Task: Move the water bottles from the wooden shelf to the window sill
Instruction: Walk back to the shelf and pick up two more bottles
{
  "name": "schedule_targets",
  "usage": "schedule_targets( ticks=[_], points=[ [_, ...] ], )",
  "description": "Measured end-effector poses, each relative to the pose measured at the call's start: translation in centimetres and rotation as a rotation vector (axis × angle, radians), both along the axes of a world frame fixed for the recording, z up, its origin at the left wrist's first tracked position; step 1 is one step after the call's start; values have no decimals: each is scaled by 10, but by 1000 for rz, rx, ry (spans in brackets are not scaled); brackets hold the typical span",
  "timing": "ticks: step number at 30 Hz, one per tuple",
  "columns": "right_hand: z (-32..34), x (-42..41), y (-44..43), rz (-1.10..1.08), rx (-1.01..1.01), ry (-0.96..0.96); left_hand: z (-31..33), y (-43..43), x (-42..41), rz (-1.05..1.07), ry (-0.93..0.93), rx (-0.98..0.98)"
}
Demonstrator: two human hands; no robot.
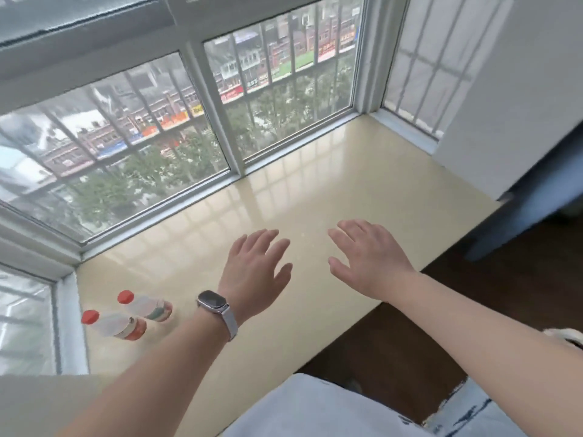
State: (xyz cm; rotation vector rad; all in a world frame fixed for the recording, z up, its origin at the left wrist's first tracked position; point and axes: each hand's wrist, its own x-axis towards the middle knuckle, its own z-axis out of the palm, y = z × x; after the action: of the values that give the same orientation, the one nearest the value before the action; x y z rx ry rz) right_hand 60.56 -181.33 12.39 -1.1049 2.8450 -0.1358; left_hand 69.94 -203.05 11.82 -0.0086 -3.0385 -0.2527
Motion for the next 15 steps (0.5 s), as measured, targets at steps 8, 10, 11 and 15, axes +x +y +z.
schedule_targets(
  ticks=[8,10,11,15],
  points=[
    [21,-27,125,-203,-99,72,19,114,-84,-242,86,-14],
    [25,-31,152,-257,-93,92,26,139,-100,-295,102,-21],
    [28,-31,165,-283,-94,102,30,150,-107,-321,109,-24],
    [43,-31,208,-389,-121,138,43,191,-131,-439,151,-26]
  ],
)
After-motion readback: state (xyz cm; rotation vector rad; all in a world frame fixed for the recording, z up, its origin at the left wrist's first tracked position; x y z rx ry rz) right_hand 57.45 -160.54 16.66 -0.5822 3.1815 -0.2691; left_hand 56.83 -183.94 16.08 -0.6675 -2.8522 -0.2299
